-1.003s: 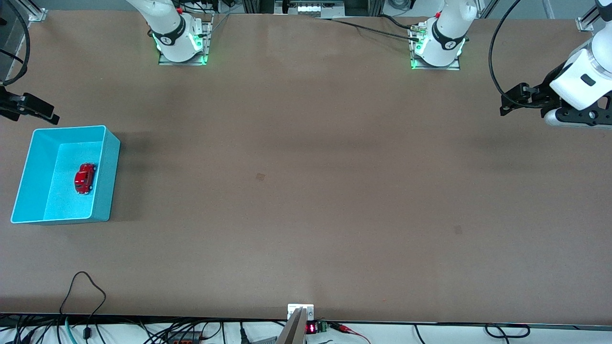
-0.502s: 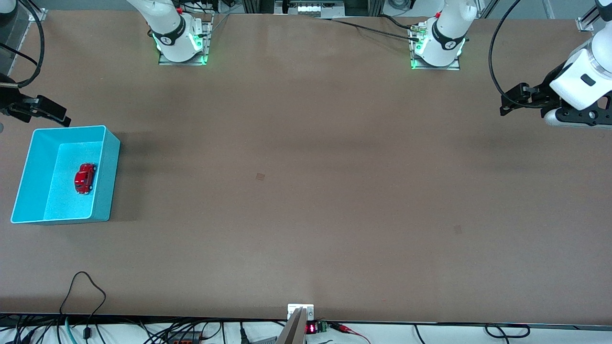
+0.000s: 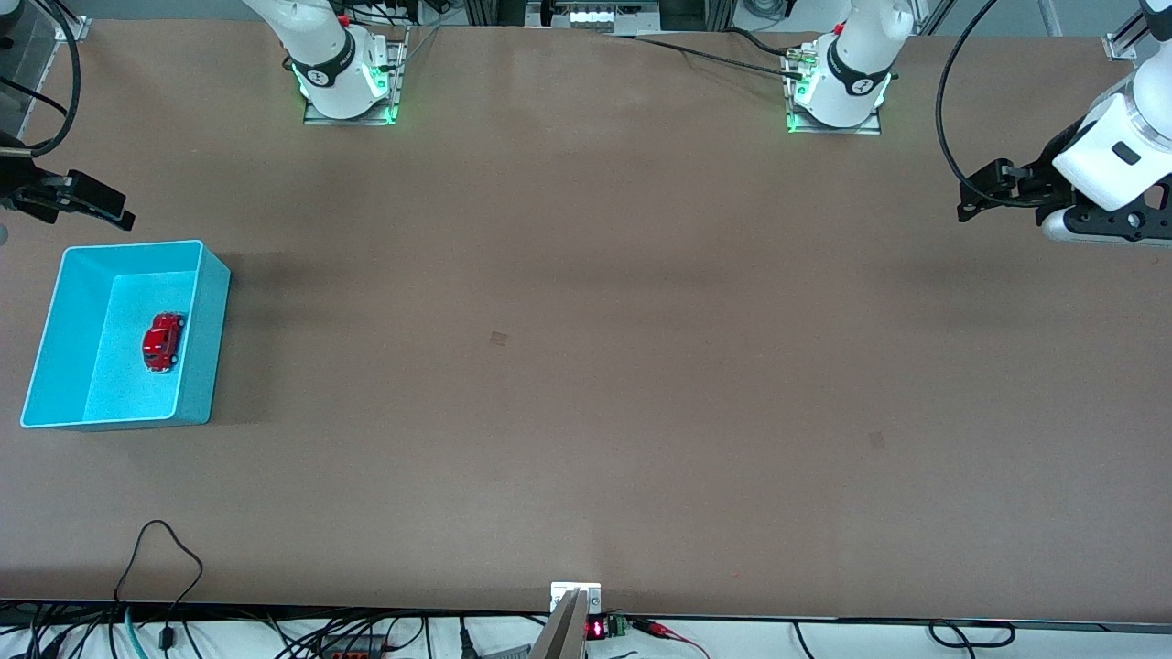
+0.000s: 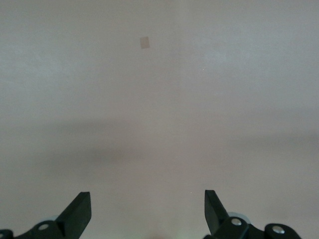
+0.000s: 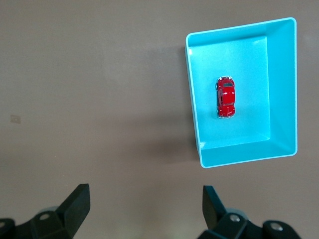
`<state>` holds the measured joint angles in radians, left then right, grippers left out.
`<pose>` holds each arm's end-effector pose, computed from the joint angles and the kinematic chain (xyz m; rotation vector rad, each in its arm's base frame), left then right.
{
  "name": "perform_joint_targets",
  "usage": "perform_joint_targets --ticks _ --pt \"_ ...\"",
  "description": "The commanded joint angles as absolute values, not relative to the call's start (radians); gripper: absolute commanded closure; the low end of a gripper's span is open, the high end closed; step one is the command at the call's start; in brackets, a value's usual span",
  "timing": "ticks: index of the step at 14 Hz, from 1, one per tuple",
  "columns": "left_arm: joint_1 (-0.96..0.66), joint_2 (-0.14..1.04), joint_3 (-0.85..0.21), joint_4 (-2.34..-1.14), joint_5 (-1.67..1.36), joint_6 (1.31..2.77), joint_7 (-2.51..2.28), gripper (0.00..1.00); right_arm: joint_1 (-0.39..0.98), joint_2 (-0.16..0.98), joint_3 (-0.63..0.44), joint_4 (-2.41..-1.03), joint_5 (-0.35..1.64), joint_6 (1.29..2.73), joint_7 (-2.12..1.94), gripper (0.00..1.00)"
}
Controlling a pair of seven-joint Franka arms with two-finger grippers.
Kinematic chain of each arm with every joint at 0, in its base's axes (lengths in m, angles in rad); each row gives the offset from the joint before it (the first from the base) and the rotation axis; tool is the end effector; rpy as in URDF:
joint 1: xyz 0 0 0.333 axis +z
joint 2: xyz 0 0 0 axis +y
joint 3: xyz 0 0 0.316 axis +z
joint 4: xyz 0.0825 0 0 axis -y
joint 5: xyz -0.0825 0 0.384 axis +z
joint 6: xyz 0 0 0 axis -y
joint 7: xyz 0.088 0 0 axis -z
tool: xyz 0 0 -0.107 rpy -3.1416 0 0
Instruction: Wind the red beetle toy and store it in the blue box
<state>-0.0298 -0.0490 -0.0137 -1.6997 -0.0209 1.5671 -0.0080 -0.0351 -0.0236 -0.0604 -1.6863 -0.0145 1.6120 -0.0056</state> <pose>0.5344 -0.0257 0.5903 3.1203 -0.0541 -0.1313 0.5448 -0.0540 0.5864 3.1270 -0.1391 -0.0804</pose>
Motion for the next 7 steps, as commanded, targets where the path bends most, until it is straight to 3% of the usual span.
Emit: perform_joint_targets --ticks 1,7 --pt "-0.023 -0.058 -0.017 -1.692 -0.026 1.551 0.015 0.0 -0.043 -0.037 -0.057 -1.675 -0.014 1.589 -0.012 0.0" --pt "-0.025 -0.06 -0.018 -1.692 -0.026 1.551 0.015 0.0 -0.045 -0.054 -0.057 -1.677 -0.015 1.58 -0.017 0.0"
